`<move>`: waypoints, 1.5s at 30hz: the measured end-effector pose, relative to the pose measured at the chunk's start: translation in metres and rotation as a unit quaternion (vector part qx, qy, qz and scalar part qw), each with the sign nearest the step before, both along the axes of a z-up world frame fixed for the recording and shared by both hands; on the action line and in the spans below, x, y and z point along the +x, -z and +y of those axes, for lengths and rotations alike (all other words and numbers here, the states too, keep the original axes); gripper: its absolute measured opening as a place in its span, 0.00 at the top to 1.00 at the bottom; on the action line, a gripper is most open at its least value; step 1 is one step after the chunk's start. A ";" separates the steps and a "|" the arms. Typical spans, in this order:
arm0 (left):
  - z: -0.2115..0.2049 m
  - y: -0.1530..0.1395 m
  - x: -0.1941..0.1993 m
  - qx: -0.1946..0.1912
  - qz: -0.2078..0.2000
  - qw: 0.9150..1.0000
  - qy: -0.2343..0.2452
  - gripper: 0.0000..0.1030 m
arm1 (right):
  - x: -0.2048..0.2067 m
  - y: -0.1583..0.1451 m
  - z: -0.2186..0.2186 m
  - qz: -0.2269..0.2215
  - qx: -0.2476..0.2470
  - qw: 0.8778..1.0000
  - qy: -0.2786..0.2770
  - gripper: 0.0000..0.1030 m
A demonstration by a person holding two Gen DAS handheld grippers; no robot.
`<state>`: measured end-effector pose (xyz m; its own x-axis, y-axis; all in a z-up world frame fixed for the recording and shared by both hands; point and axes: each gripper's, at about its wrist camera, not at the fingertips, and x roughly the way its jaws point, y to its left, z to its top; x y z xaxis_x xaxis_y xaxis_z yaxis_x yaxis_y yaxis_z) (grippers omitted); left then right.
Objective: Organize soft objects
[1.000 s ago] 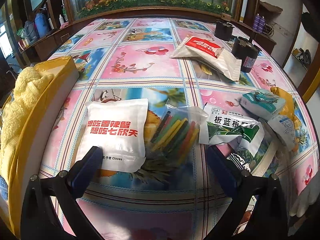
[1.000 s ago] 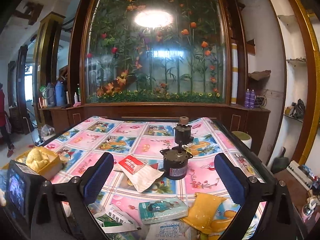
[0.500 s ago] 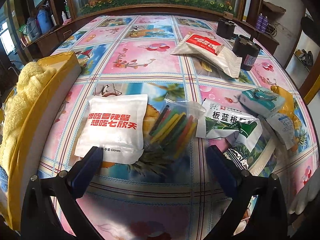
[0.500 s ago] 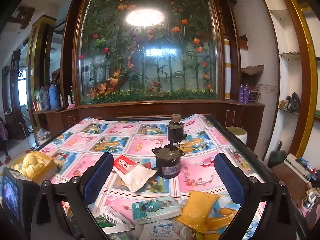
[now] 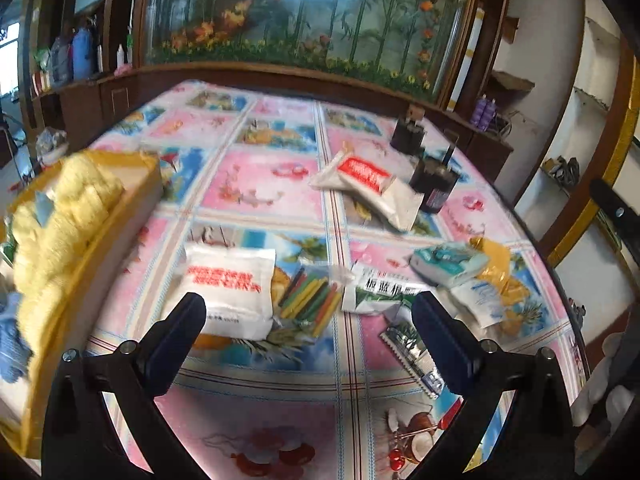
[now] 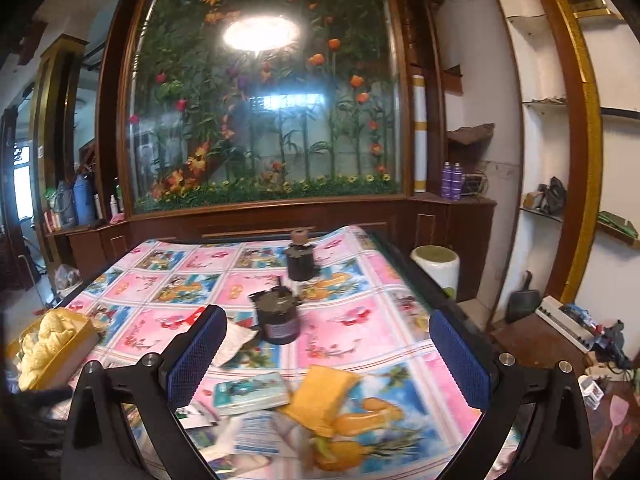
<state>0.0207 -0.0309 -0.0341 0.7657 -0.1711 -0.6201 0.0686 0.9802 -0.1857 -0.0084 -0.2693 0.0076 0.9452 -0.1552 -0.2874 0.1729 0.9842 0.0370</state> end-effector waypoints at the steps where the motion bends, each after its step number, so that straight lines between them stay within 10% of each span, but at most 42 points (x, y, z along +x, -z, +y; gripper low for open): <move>1: 0.004 -0.013 -0.008 0.000 -0.030 1.000 -0.005 0.00 | 0.000 -0.002 -0.007 0.000 0.003 1.000 0.004 0.00; 4: 0.022 -0.042 -0.021 -0.011 -0.078 0.997 -0.022 0.00 | 0.010 -0.003 -0.021 0.009 0.013 1.000 0.008 0.00; 13: 0.083 -0.016 0.016 -0.053 0.044 0.997 -0.048 0.00 | 0.079 0.028 -0.045 0.080 0.060 0.995 -0.030 0.00; 24: 0.035 0.030 0.076 0.014 0.127 0.992 -0.008 0.00 | 0.088 0.056 -0.068 0.107 0.128 0.986 -0.029 0.00; 32: -0.016 -0.001 0.141 -0.047 0.137 0.988 0.057 0.01 | 0.086 0.051 -0.062 0.101 0.126 0.986 -0.037 0.00; 39: -0.051 0.031 0.204 -0.111 0.175 0.978 0.014 0.01 | 0.089 0.050 -0.070 0.101 0.138 0.985 -0.026 0.00; 45: -0.083 0.044 0.214 -0.044 0.185 0.981 0.029 0.09 | 0.090 0.051 -0.069 0.105 0.137 0.984 -0.030 0.00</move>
<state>0.2343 -0.1138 -0.0782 0.4775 -0.2740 -0.8348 0.0359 0.9554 -0.2930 0.0813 -0.3387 -0.0429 0.8655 0.0104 -0.5009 0.1464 0.9509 0.2726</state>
